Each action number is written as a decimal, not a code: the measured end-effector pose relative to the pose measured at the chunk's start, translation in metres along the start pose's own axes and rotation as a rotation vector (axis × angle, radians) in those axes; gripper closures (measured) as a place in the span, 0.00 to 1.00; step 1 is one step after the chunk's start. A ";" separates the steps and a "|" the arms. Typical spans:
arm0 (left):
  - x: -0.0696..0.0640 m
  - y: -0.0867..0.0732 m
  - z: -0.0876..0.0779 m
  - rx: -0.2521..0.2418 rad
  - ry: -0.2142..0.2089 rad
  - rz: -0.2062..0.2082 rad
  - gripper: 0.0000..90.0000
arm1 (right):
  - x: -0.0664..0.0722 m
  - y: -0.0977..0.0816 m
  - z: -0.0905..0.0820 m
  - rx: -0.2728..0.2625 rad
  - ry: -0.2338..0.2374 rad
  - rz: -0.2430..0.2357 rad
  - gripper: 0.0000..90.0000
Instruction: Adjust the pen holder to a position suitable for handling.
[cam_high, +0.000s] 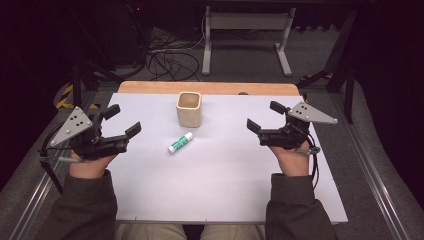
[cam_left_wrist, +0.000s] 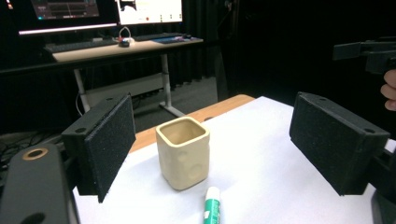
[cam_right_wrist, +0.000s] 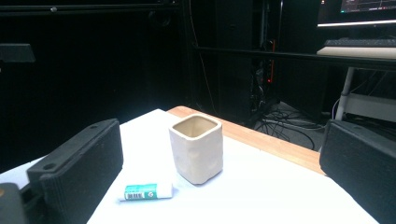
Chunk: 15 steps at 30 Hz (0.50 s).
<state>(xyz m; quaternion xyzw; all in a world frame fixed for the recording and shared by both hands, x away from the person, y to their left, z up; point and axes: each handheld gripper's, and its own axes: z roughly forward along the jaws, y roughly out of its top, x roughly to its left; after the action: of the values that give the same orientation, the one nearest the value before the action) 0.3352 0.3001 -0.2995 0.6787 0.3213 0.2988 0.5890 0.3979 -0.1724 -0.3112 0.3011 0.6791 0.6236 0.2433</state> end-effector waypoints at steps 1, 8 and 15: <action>0.000 -0.001 0.002 0.002 0.000 -0.008 0.18 | 0.000 0.000 -0.001 0.004 -0.002 0.000 0.00; -0.003 -0.005 0.012 0.029 -0.007 -0.009 0.18 | 0.001 0.000 -0.002 0.005 -0.002 -0.004 0.00; -0.006 -0.007 0.026 0.063 -0.003 -0.003 0.19 | 0.001 0.000 -0.003 0.013 -0.007 0.002 0.00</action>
<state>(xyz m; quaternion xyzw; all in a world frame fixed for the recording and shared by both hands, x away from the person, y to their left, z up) 0.3514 0.2809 -0.3103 0.6970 0.3304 0.2866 0.5682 0.3948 -0.1741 -0.3105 0.3055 0.6820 0.6185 0.2430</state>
